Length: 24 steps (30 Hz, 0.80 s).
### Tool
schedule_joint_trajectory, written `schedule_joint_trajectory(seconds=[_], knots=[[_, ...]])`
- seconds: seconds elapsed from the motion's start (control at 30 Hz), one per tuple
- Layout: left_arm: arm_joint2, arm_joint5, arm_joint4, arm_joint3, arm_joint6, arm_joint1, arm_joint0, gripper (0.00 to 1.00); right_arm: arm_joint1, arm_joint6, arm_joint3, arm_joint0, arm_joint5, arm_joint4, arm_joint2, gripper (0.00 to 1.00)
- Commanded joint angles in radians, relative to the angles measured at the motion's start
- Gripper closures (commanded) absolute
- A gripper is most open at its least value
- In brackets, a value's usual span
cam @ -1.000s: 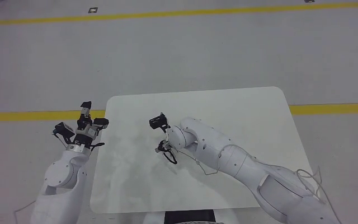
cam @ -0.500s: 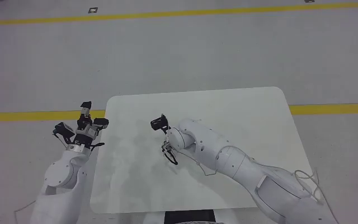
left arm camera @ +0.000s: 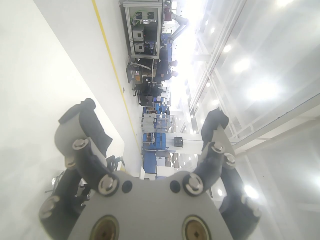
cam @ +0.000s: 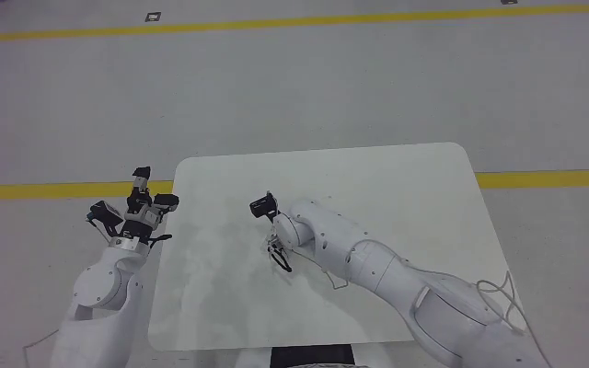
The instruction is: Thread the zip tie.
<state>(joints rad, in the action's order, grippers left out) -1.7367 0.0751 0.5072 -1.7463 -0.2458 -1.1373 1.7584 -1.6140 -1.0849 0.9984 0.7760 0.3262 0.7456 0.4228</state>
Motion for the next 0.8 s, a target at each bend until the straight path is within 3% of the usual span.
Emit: schedule_joint_trajectory(seconds=[0.0,0.4,0.6,0.77], knots=[[0.0,0.0,0.0,0.0,0.0,0.0,0.0,0.0,-0.005,0.002,-0.012,0.0,-0.001,0.002,0.0,0.81],[0.0,0.0,0.0,0.0,0.0,0.0,0.0,0.0,-0.032,0.007,-0.062,0.002,-0.007,0.016,0.005,0.86],[0.0,0.0,0.0,0.0,0.0,0.0,0.0,0.0,-0.042,0.007,-0.077,0.003,-0.01,0.025,0.011,0.99],[0.0,0.0,0.0,0.0,0.0,0.0,0.0,0.0,-0.048,0.006,-0.078,0.005,-0.007,0.037,0.017,1.0]])
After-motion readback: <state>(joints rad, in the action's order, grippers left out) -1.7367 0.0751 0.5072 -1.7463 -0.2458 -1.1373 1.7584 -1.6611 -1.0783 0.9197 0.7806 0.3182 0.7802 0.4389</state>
